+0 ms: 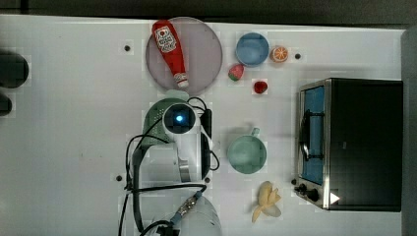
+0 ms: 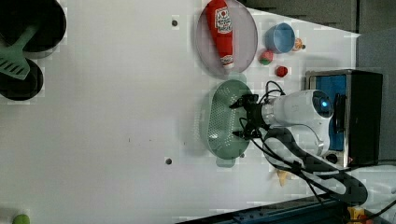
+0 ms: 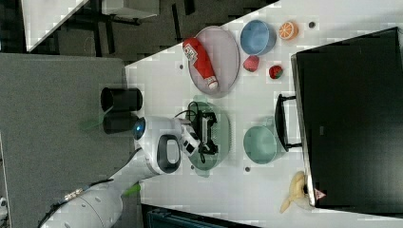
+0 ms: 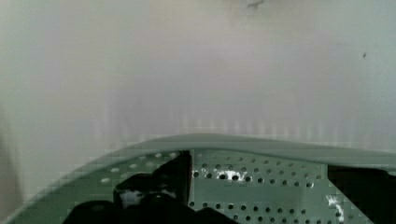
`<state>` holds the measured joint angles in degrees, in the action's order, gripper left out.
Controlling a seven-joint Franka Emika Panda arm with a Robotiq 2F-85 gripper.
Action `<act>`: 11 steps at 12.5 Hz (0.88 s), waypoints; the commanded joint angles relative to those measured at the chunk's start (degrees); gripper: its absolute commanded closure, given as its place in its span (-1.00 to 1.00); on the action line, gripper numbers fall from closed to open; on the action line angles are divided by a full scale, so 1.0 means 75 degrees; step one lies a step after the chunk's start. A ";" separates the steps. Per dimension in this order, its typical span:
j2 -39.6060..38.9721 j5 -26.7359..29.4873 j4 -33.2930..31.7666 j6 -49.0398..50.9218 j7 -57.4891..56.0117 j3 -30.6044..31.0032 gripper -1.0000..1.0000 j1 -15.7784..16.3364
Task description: Drag strainer left to right.
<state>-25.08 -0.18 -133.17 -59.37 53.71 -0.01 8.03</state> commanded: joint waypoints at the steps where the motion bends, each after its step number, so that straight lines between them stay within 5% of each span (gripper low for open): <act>1: 0.0290 -0.0061 0.0087 -0.0028 -0.0671 -0.0444 -1.00 -0.0143; 6: 0.0291 -0.0061 0.0067 -0.0048 -0.1540 -0.0968 -1.00 -0.0166; 11: 0.1069 -0.0061 0.0143 -0.0170 -0.2603 -0.0418 -1.00 -0.0129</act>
<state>-23.22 -1.46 -133.39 -61.10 39.70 -6.35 5.69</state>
